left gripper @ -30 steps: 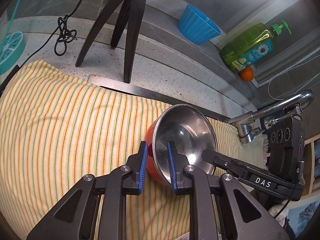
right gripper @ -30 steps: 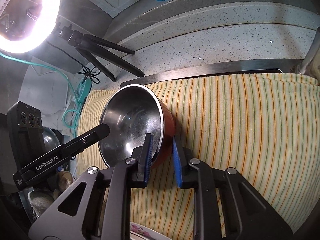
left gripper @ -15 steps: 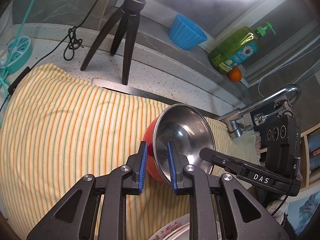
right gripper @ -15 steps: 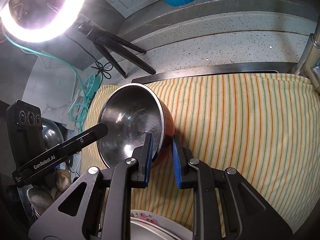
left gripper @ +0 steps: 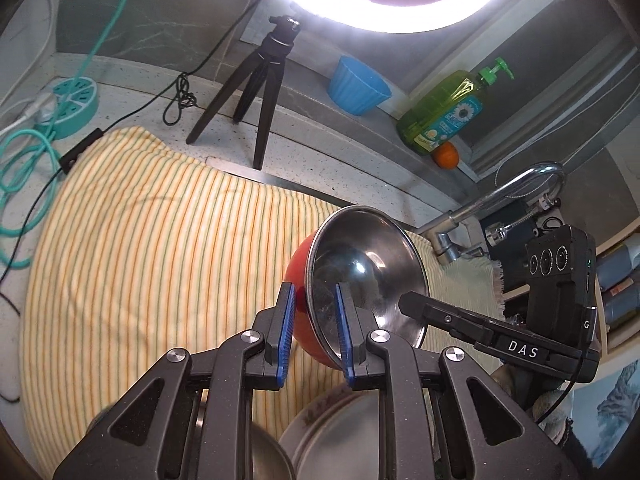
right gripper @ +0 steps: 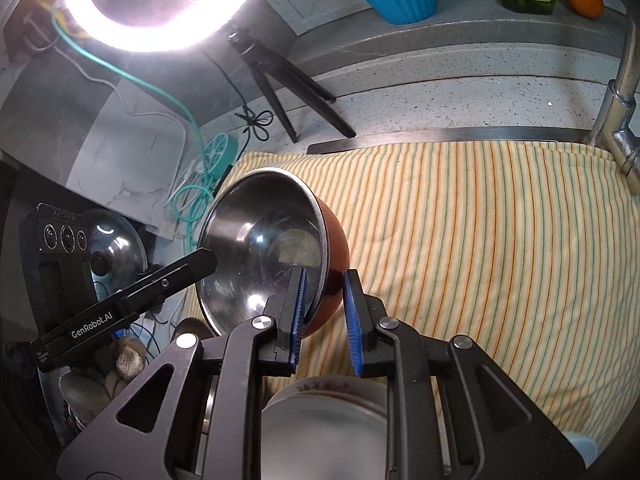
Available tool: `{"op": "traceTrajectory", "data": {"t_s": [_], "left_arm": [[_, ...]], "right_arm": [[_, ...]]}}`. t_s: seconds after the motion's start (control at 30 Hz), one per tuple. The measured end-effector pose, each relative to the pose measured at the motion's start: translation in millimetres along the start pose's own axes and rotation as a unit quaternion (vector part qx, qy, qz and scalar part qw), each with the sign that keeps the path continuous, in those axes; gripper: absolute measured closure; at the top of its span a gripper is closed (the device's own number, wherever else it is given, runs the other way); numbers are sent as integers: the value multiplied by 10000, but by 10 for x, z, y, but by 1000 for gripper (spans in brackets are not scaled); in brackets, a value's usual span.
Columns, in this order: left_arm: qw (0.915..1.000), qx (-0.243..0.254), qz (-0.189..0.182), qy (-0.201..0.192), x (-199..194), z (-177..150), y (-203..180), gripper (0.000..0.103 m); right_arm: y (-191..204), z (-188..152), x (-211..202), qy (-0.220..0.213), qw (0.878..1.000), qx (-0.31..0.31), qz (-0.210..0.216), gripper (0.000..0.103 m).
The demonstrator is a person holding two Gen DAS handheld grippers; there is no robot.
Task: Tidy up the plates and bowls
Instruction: 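Lift the red bowl with the left tool and carry it over the steel bowl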
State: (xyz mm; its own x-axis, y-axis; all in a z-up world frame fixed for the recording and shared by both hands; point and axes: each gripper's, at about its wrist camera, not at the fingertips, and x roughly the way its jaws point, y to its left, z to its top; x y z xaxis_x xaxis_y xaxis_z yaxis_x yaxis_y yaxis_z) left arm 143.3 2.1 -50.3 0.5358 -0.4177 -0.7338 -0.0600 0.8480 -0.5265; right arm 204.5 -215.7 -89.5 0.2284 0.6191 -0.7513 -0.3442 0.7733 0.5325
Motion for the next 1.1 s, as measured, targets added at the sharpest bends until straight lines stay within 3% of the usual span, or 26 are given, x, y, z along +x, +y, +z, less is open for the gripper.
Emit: {"op": "traceTrajectory", "data": {"t_s": [0.47,1.1], "left_arm": [[9995,-199,12,-239,-485,-378,179,85],[9975,-620,204,-275,-832,-823,642,85]], "right_arm": [[492,-441,-94,161,9990,-399,141,84],[941,-875,278,692,9938,-847,207,84]]}}
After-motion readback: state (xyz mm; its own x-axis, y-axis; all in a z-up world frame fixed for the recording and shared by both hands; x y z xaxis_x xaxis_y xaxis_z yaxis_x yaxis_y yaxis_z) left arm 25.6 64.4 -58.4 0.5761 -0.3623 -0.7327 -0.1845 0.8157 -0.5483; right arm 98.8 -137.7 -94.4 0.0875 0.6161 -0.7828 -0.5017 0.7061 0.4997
